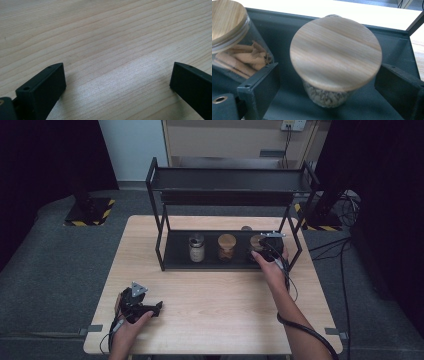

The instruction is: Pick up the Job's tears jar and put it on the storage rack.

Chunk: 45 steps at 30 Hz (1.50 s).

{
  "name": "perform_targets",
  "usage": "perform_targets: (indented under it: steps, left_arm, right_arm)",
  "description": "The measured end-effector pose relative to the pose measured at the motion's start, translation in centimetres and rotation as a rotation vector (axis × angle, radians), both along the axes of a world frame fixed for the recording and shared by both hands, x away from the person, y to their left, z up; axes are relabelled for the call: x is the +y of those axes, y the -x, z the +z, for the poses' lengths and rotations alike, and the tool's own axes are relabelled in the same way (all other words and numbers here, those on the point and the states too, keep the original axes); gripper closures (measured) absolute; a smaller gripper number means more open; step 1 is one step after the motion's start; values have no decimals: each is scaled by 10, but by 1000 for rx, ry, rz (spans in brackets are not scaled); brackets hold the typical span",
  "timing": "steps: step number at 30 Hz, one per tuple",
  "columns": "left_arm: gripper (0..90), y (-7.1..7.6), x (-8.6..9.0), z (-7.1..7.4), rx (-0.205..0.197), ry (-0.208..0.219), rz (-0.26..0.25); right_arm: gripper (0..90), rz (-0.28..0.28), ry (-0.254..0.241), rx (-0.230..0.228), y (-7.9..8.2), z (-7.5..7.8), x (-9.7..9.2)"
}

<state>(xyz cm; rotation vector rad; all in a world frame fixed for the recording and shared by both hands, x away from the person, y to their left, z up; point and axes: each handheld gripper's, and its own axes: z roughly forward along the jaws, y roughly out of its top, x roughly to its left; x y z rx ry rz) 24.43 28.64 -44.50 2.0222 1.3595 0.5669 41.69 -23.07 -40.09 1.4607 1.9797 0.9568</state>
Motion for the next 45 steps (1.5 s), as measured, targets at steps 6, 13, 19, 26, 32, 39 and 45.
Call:
perform_targets:
  steps: [6,13,19,26,32,39,45]
  left_arm:
    - [0,0,0,0,0,0,0]
    - [0,0,0,0,0,0,0]
    - [0,0,0,0,0,0,0]
    - [0,0,0,0,0,0,0]
    - [0,0,0,0,0,0,0]
    - [0,0,0,0,0,0,0]
    - [0,0,0,0,0,0,0]
  right_arm:
    - [60,7,-5,-8,10,-1,-5]
    - [58,16,-9,-17,19,1,-9]
    - [53,26,-12,-29,25,3,-9]
    - [46,24,-13,-39,31,5,-10]
    - [46,37,-11,-44,38,5,-12]
    - [46,41,-16,-49,44,8,-14]
    - [45,53,-14,-53,47,10,-16]
